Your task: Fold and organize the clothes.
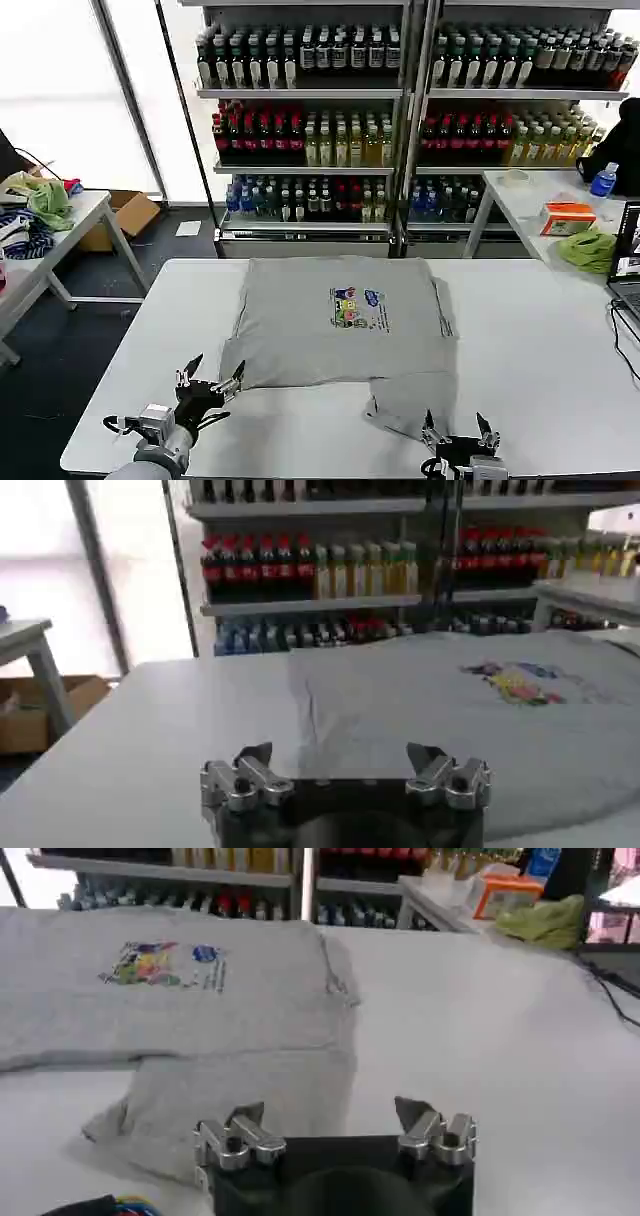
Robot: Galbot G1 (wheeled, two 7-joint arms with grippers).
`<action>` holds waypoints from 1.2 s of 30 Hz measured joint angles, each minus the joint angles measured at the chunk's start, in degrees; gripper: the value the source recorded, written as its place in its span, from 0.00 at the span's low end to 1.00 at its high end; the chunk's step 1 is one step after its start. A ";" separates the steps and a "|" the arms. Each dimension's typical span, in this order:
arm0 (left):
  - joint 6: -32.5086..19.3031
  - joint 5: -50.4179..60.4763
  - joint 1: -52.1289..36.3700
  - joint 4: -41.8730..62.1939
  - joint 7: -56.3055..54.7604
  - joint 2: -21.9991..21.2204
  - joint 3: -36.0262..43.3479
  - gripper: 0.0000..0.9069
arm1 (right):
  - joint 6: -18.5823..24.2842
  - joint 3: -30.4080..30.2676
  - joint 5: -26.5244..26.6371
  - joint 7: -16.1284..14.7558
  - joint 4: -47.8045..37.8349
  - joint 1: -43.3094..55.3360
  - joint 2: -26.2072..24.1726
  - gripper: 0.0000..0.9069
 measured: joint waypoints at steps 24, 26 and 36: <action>1.46 -1.39 -0.83 4.38 1.20 1.83 0.91 0.87 | 0.26 -1.70 0.20 0.16 -2.74 0.66 0.51 0.31; 1.54 -1.41 -0.74 4.48 1.30 2.07 0.98 0.17 | 0.51 -1.72 0.20 -0.10 -3.10 0.89 0.53 0.01; 2.28 -1.26 -0.07 4.42 1.80 2.26 1.34 0.00 | 2.37 -1.57 -0.04 -1.32 -5.57 1.40 0.25 0.00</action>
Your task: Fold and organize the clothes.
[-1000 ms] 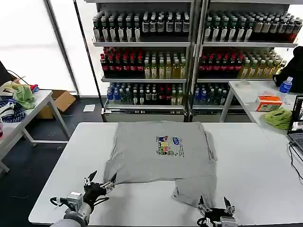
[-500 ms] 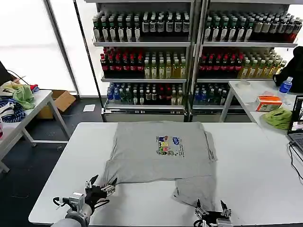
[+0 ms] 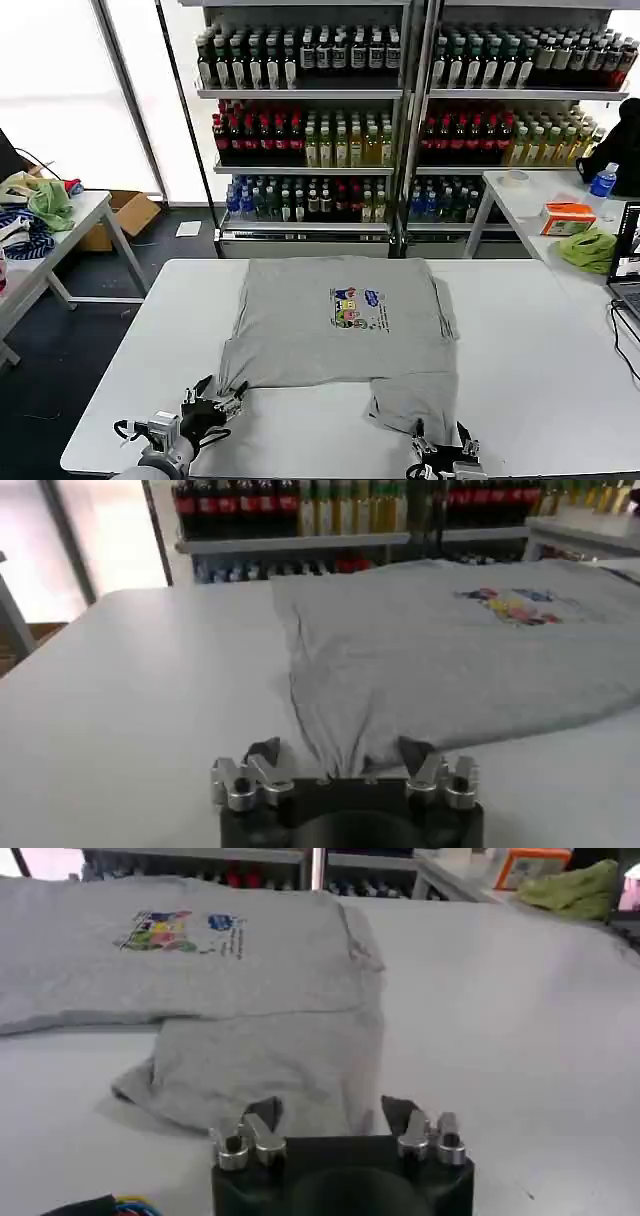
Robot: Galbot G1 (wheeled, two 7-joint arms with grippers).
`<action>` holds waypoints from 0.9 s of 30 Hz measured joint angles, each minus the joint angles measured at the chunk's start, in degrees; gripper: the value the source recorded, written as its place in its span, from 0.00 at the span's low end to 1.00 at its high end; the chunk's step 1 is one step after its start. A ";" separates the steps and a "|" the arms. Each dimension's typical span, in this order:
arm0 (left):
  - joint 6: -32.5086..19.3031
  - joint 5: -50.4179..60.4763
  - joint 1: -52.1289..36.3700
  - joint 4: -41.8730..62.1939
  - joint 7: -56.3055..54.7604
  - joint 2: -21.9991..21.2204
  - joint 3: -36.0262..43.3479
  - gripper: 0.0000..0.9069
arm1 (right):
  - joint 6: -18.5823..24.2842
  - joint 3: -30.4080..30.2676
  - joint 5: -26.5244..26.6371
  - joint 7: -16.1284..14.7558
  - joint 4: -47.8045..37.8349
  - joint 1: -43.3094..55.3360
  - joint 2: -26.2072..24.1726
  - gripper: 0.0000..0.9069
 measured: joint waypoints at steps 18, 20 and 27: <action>-0.35 0.37 -0.67 -0.15 0.06 -1.26 0.53 0.00 | 4.99 0.57 -1.44 -2.11 -0.59 0.38 0.10 0.00; -0.61 0.29 -0.87 -0.41 0.14 -1.57 0.48 0.00 | 6.01 1.10 -2.30 -2.79 0.31 0.97 0.09 0.00; -3.35 0.05 -3.01 -1.66 -0.49 -2.55 -0.35 0.00 | 9.53 3.13 -6.44 -5.52 2.55 3.91 -0.18 0.00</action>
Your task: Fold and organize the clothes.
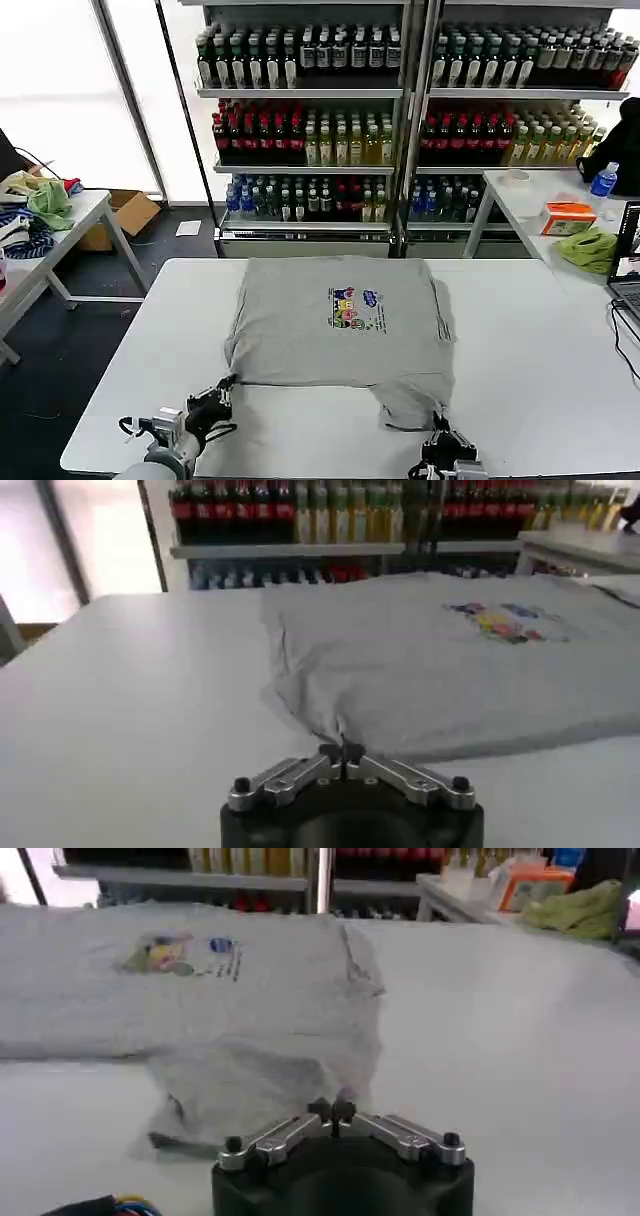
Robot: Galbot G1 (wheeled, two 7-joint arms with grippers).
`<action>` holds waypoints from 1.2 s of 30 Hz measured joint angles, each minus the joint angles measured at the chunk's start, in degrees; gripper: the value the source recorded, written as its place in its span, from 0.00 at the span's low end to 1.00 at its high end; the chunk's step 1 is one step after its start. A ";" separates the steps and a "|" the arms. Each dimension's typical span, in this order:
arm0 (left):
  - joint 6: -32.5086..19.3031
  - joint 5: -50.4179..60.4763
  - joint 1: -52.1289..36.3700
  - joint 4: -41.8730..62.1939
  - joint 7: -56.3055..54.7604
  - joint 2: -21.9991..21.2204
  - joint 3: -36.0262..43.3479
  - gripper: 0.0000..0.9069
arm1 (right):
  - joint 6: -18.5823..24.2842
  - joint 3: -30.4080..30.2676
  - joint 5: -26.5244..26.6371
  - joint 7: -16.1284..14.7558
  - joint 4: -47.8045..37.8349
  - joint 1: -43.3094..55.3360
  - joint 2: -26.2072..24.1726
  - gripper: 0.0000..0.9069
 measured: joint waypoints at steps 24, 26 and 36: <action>-4.55 -2.95 -18.82 12.09 -0.82 -2.26 3.26 0.00 | 0.99 -1.45 1.22 -6.27 -18.01 30.03 -0.08 0.00; -4.59 -3.12 -20.78 14.18 -0.83 -2.52 3.81 0.00 | 0.77 -1.88 1.64 -6.54 -20.43 32.43 -0.05 0.00; -4.04 -3.51 -28.56 23.91 -0.43 -3.11 6.42 0.00 | -1.22 -3.75 1.20 -8.30 -32.51 41.94 0.76 0.16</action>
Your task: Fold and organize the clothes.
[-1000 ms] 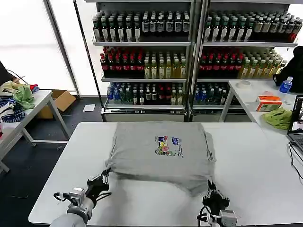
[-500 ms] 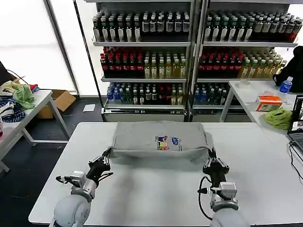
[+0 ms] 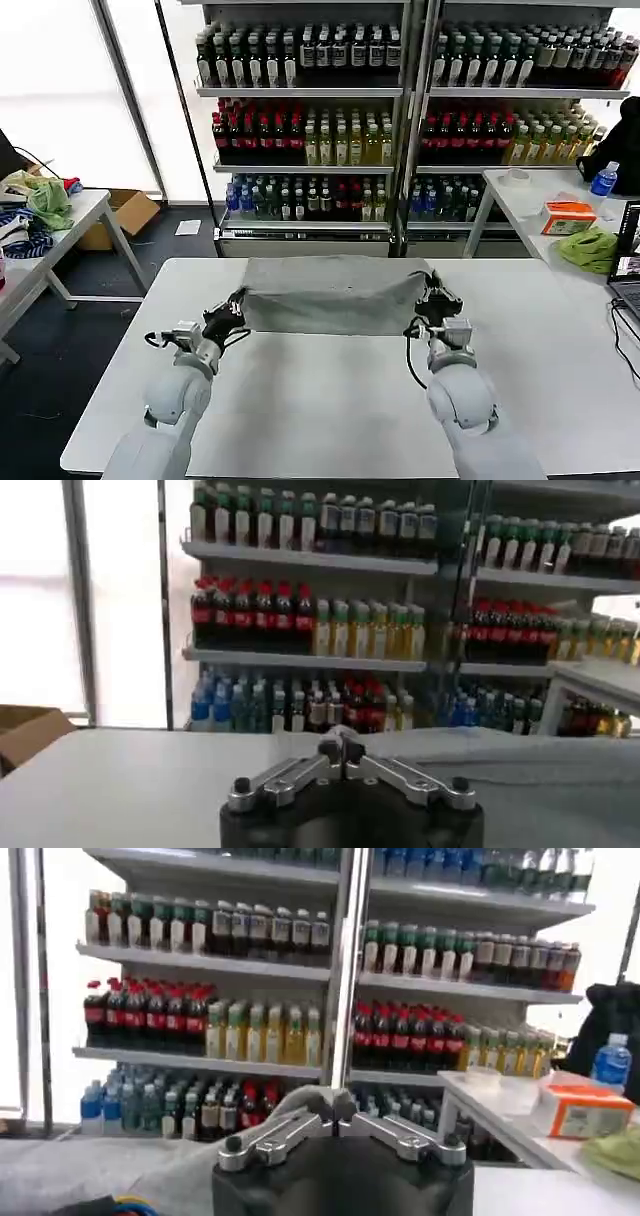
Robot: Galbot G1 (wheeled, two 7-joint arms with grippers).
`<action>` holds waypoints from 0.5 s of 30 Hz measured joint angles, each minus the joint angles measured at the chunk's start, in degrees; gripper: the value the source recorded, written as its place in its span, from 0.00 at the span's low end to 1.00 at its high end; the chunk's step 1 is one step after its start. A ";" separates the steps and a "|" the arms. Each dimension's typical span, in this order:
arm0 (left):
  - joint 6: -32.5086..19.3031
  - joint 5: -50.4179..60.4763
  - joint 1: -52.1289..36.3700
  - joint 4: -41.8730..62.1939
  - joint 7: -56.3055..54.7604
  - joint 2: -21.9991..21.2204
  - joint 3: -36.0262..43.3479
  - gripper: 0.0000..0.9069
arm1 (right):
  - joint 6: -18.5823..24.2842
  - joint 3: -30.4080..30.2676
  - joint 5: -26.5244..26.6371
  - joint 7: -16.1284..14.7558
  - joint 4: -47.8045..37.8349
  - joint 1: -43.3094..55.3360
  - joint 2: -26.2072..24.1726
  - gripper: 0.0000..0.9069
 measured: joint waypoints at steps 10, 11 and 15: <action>2.42 0.11 -3.14 4.57 -0.18 0.49 1.52 1.00 | -3.30 -1.40 0.13 -2.80 -5.17 2.05 1.15 1.00; 2.82 0.07 -3.22 4.70 -0.19 0.62 1.58 1.00 | -3.59 -1.60 0.26 -2.95 -5.18 2.00 1.30 1.00; 4.33 -0.23 -3.29 4.77 -0.41 1.09 1.90 1.00 | -4.86 -1.93 1.24 -2.57 -5.22 2.26 2.08 1.00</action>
